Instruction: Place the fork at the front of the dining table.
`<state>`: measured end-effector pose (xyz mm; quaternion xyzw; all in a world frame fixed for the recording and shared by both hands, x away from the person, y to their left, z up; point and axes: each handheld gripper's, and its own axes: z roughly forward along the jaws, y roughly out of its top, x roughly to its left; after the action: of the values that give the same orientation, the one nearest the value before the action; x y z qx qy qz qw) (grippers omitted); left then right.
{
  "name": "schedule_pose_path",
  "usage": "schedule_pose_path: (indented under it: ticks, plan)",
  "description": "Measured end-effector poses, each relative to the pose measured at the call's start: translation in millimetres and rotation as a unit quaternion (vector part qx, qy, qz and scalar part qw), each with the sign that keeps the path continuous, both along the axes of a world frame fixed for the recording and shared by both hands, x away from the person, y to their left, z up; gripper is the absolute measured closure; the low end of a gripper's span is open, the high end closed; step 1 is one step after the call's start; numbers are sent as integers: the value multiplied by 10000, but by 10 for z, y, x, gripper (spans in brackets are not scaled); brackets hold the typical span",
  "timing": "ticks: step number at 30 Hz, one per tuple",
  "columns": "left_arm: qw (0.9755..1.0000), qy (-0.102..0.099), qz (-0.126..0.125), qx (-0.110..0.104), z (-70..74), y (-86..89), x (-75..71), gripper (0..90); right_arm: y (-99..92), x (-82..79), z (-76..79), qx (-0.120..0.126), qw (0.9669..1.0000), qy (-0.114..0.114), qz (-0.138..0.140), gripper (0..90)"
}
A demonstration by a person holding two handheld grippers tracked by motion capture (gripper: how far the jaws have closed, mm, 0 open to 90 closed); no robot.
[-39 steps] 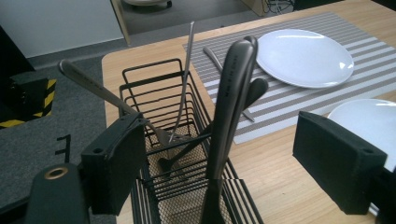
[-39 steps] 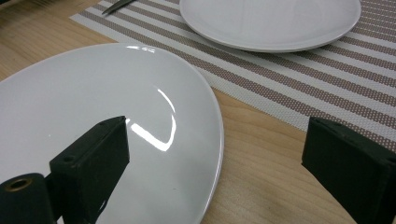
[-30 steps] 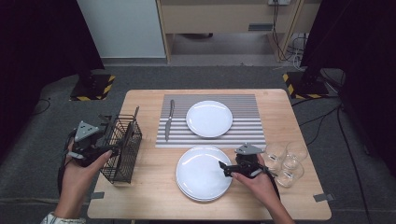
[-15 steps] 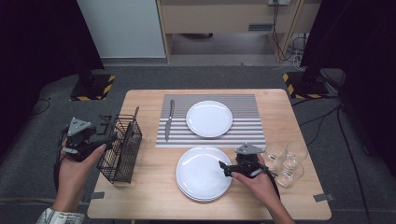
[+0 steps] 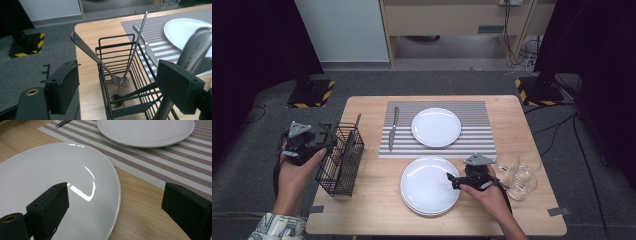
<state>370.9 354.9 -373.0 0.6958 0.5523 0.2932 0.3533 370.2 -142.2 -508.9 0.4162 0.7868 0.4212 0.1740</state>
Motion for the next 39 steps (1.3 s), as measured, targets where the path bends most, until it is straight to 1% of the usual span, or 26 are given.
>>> schedule_pose_path:
  ticks: [5,6,9,13,19,22,27,31,33,35,37,39]
  plan:
    - [9999,13,98,-69,-7,49,73,178,12,3,-14,-31,10000,2,26,75]
    - [9998,33,138,-154,-11,72,120,179,18,4,-21,-46,10000,18,30,75]
    - [9996,27,193,-197,-14,102,179,179,25,0,-24,-46,10000,29,31,75]
    - [9992,115,271,-269,-61,135,276,179,25,4,-28,-61,10000,20,35,75]
    - [9983,167,368,-418,-138,197,390,185,30,6,-38,-83,9999,30,58,75]
    - [9982,201,398,-399,-183,225,441,194,36,7,-44,-103,9999,23,79,75]
    - [9979,258,396,-432,-223,234,474,218,32,4,-42,-120,9999,24,79,75]
    - [9981,237,365,-431,-223,243,471,264,29,4,-42,-114,9999,44,65,75]
    - [9980,195,328,-501,-220,259,468,310,36,2,-48,-127,9999,37,76,75]
    - [9979,206,323,-525,-224,278,474,342,40,1,-52,-156,9998,31,86,75]
    - [9977,237,287,-569,-231,288,485,392,41,1,-55,-165,9998,38,79,76]
    - [9976,244,271,-581,-237,285,496,418,44,0,-58,-163,9998,50,77,76]
